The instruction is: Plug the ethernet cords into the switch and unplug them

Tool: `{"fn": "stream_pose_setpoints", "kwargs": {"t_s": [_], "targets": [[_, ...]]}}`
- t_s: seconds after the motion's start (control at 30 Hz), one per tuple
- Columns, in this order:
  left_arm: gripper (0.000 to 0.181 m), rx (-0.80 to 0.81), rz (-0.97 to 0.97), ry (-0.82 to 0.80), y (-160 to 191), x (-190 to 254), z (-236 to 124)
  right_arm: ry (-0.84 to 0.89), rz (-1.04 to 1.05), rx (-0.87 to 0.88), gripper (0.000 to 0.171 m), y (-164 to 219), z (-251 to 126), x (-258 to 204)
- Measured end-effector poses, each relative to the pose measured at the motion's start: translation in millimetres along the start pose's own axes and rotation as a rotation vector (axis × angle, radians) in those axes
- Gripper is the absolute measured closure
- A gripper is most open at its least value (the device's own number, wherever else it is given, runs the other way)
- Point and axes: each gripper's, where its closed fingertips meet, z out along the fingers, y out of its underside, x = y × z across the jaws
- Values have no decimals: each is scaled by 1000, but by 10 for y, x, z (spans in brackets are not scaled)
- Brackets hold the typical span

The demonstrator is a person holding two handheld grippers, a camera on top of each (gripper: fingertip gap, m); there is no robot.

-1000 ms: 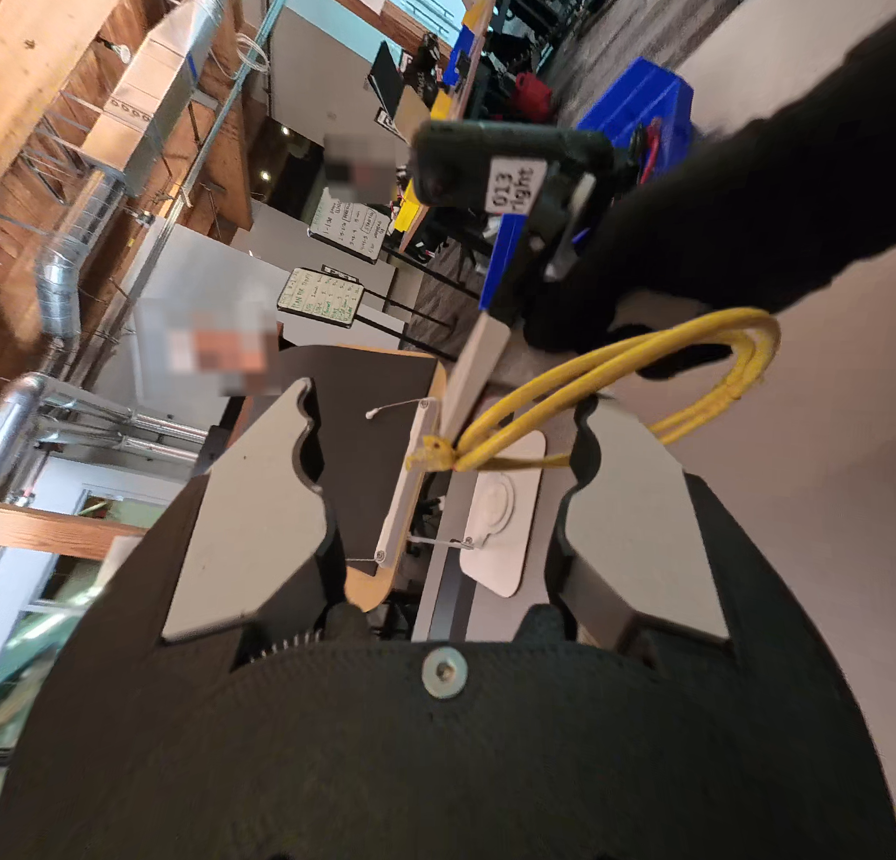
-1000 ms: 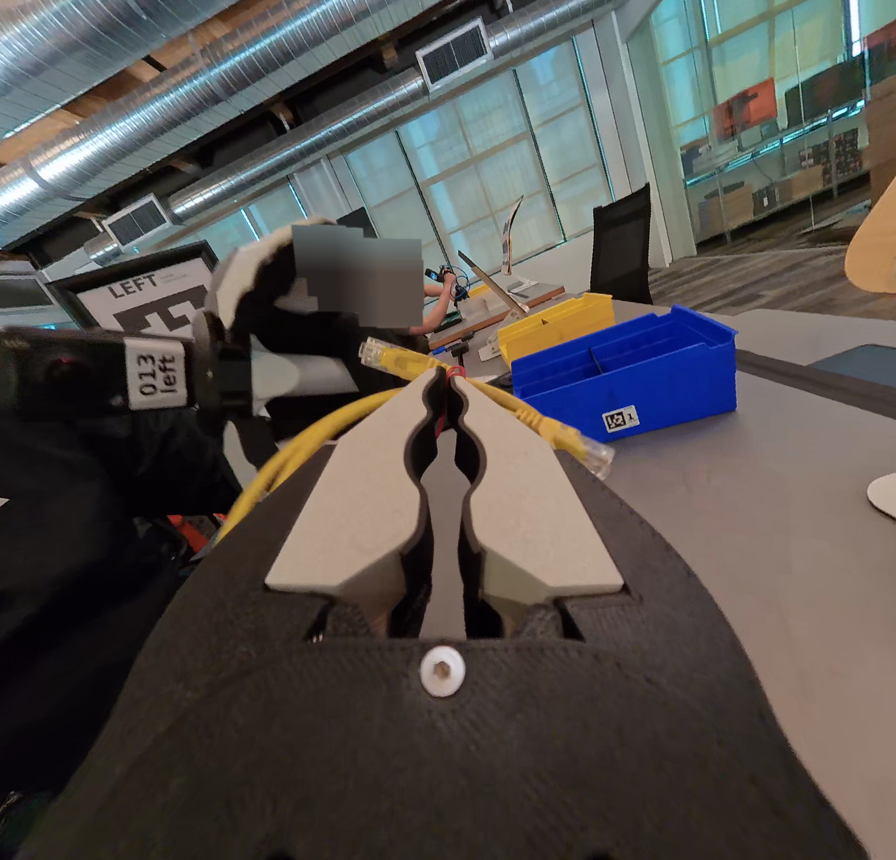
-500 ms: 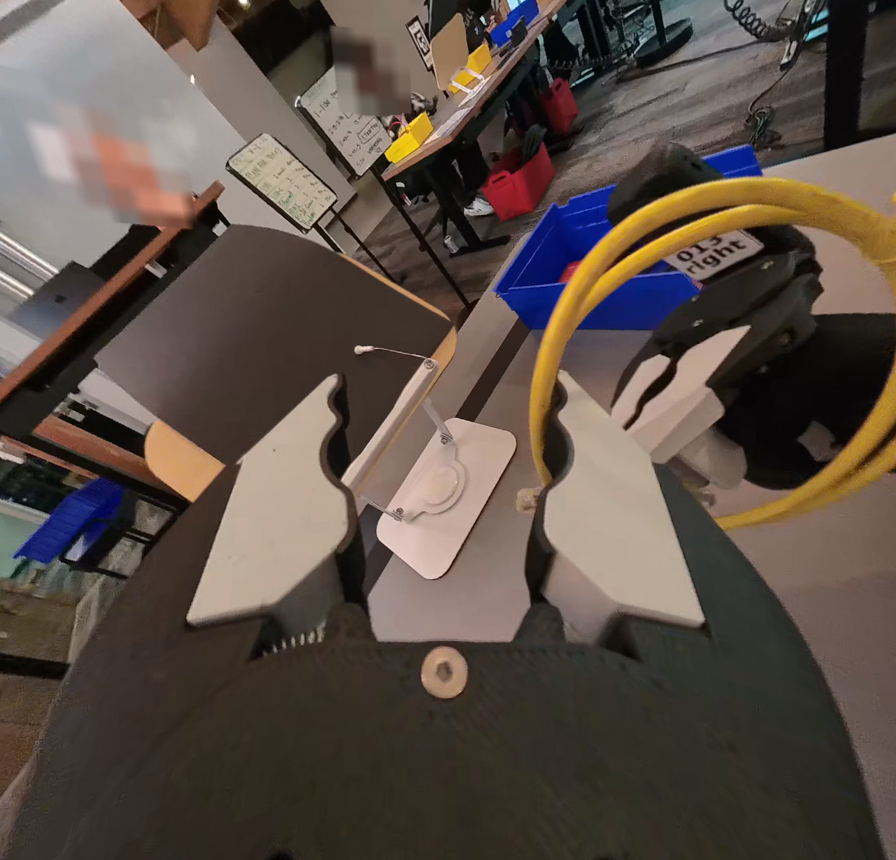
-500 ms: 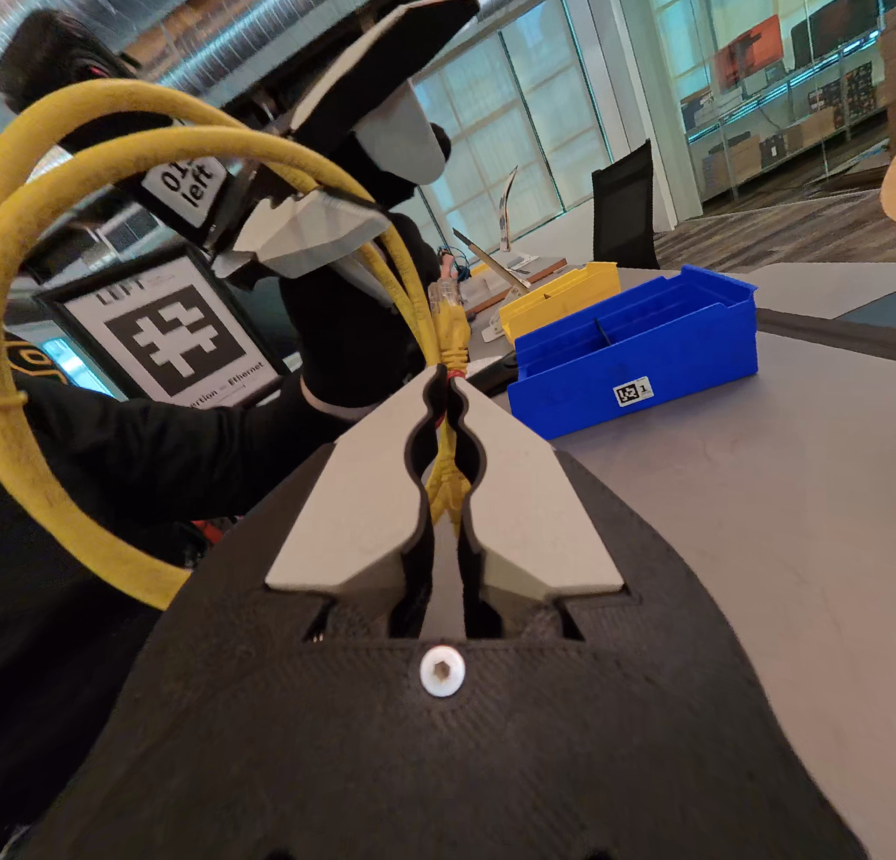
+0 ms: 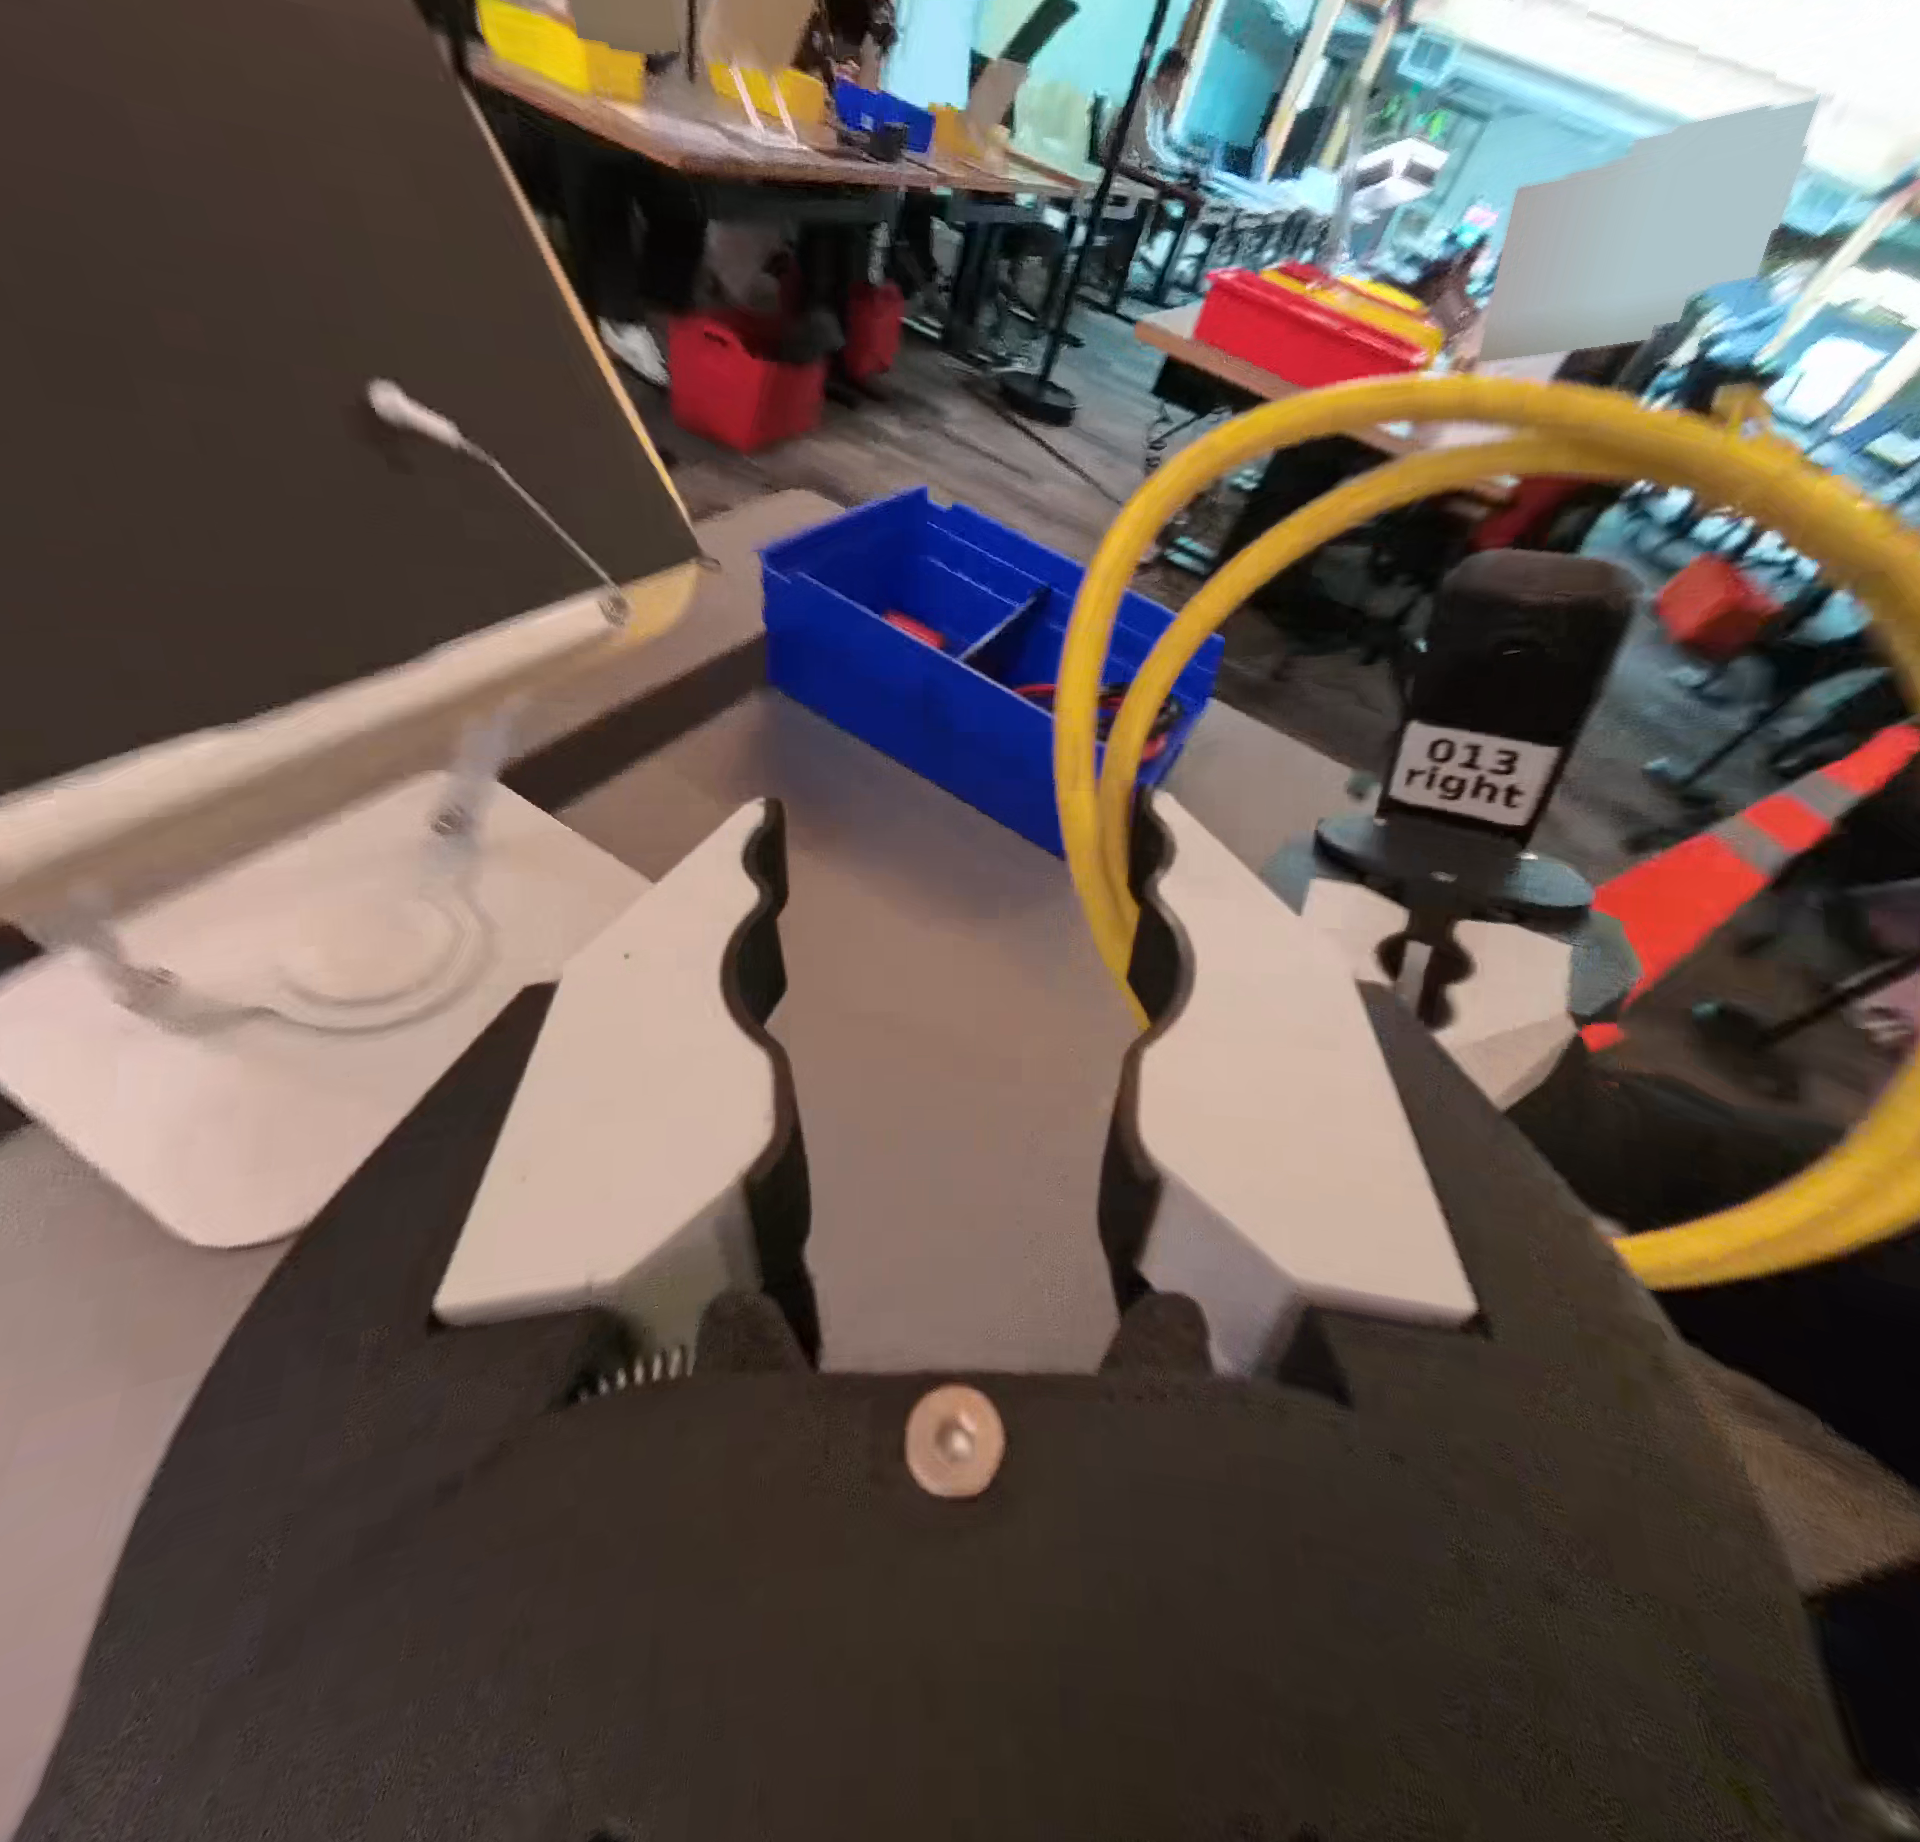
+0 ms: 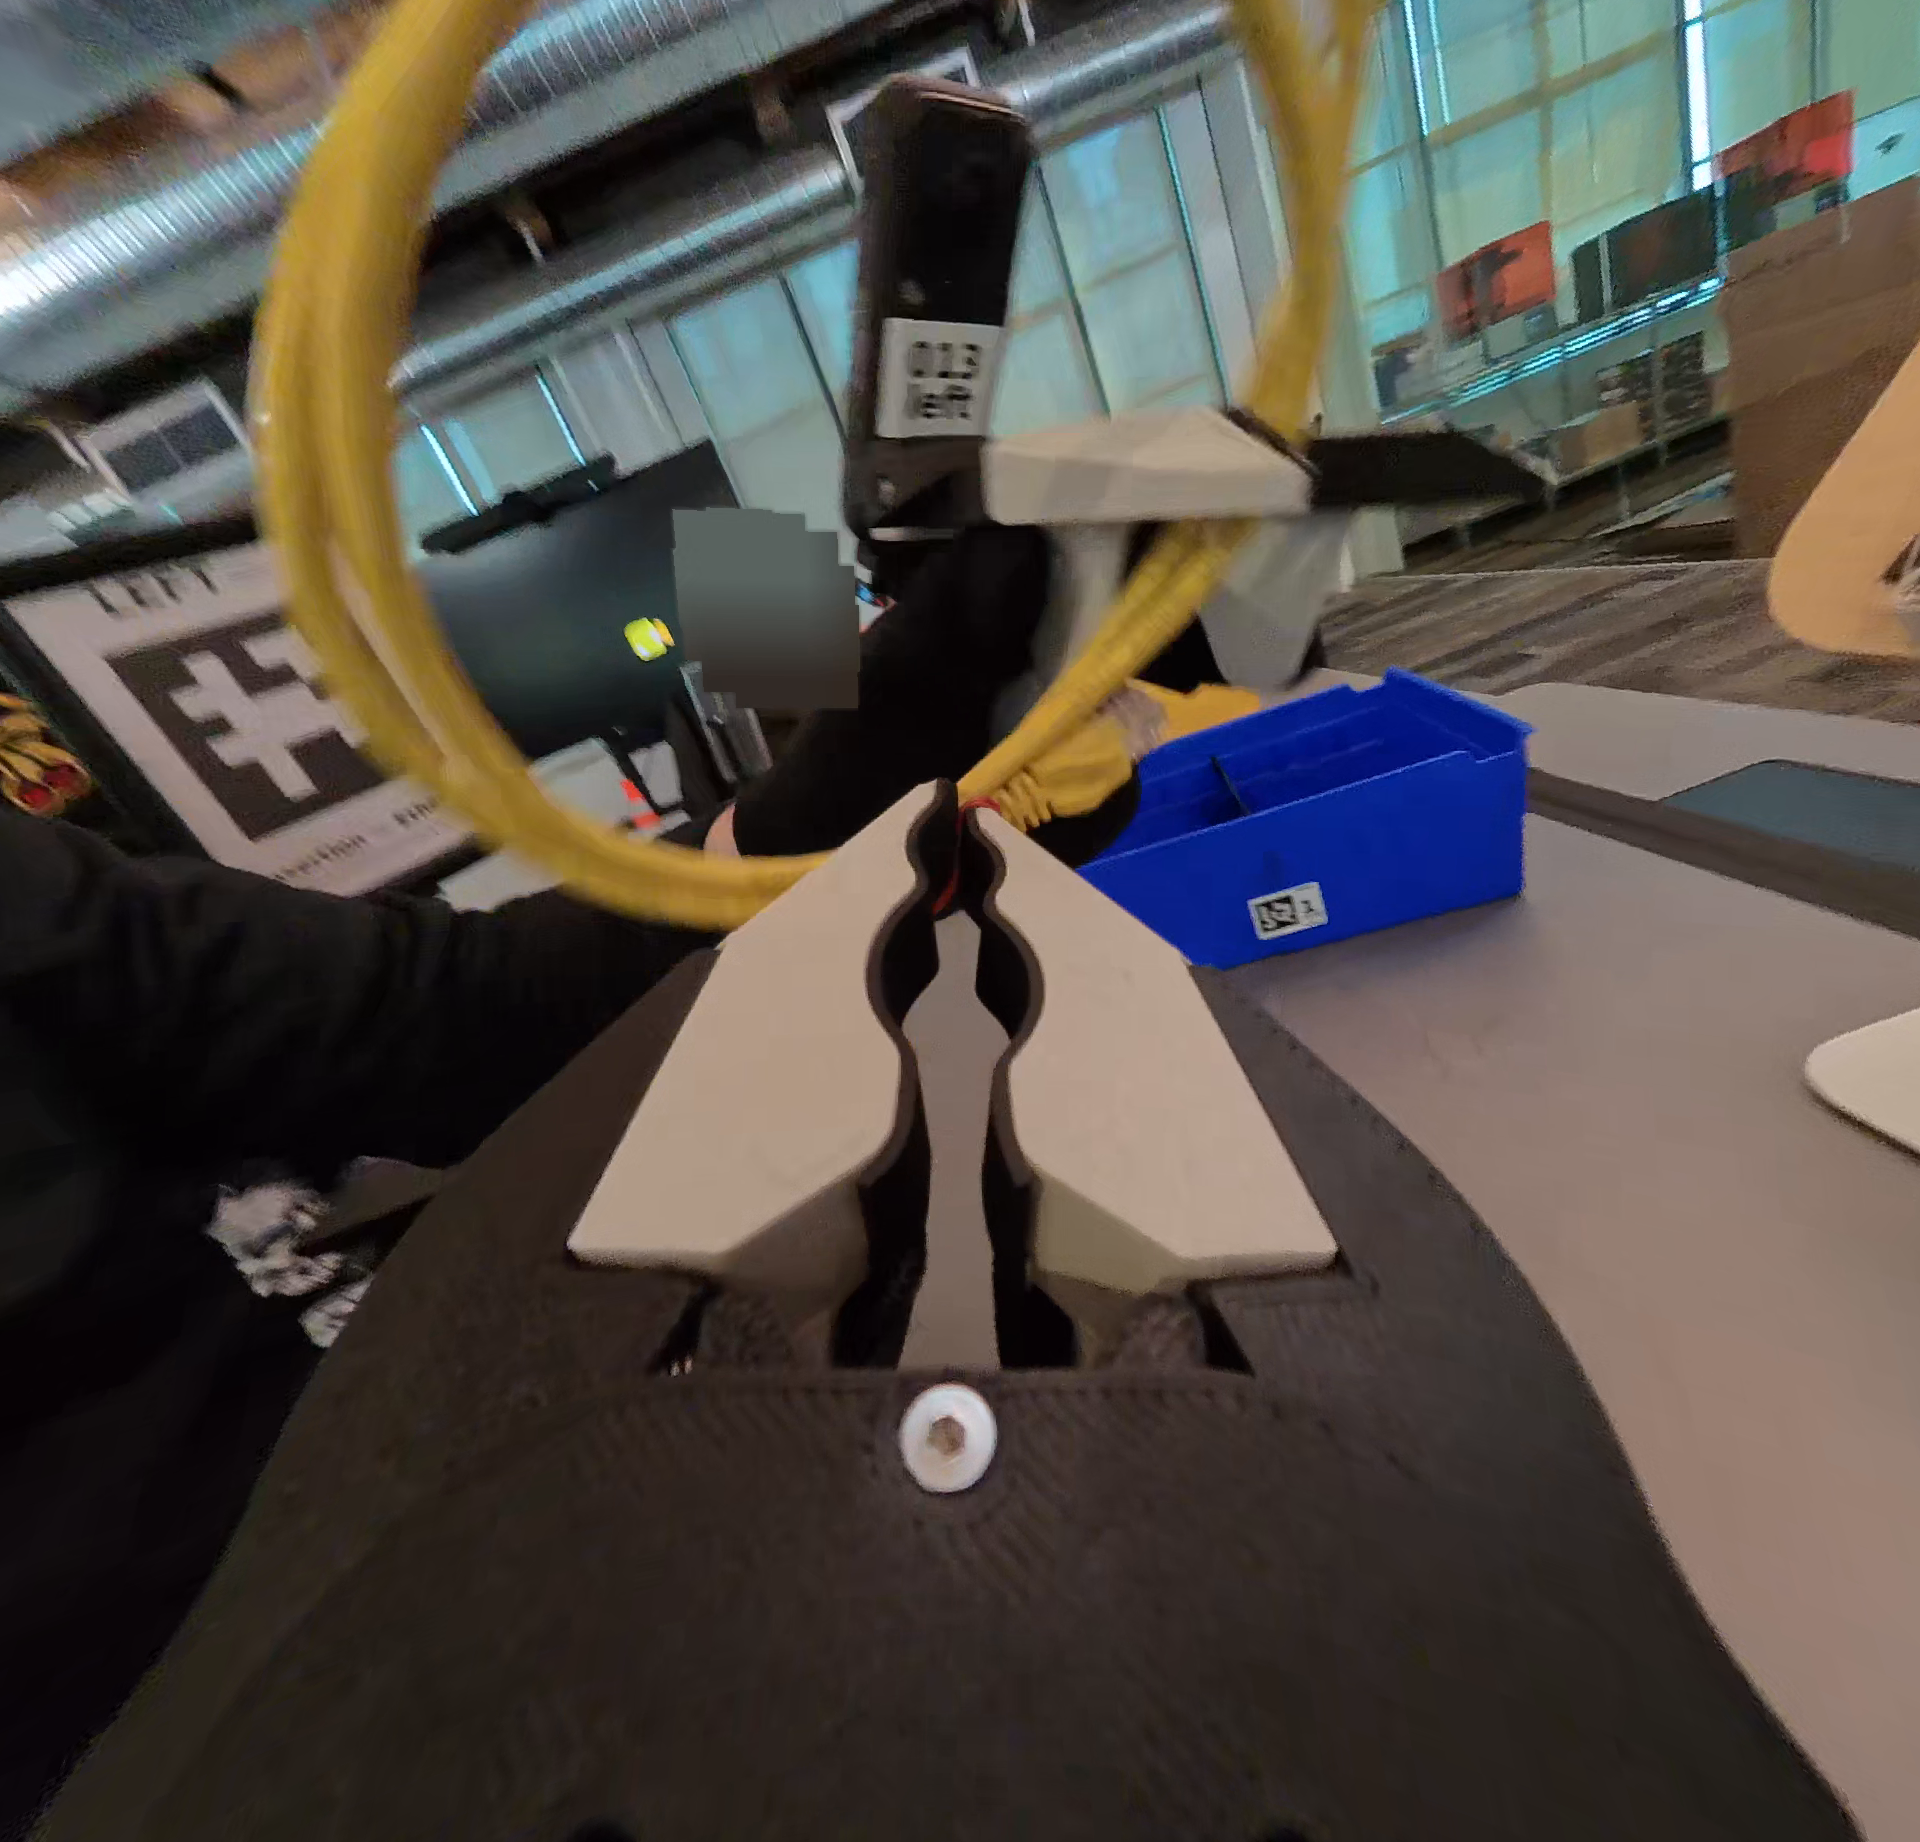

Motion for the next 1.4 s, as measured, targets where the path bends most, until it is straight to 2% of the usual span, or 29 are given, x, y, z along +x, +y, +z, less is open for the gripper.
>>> {"fn": "stream_pose_setpoints", "kwargs": {"t_s": [0.07,0.17,0.33,0.43,0.57,0.7,0.8,0.9,1.1,1.3,1.4], "targets": [[124,-15,-105,71,160,-32,69,31,-64,-32,171,-11,12,-29],[124,-102,-209,142,403,-25,142,54,-134,-87,171,27,21,-53],[133,-320,-267,207,859,99,252,42,-143,-115,171,108,32,-44],[130,-424,-276,260,1052,225,260,42,-163,-140,171,123,44,-61],[141,-466,-288,262,1144,207,244,40,-124,-139,171,158,11,10],[133,-670,-330,377,1532,459,165,72,-195,-190,171,181,-12,30],[127,-831,-286,431,1861,659,80,101,-204,-175,171,134,-60,84],[130,-781,-267,477,1826,764,85,142,-243,-208,171,137,-97,135],[117,-804,-303,568,1879,992,13,190,-244,-206,171,154,-151,258],[110,-691,-335,684,1591,1189,-107,267,-330,-294,171,242,-236,389],[101,-591,-296,651,1358,1159,-117,292,-365,-391,171,383,-240,444]]}}
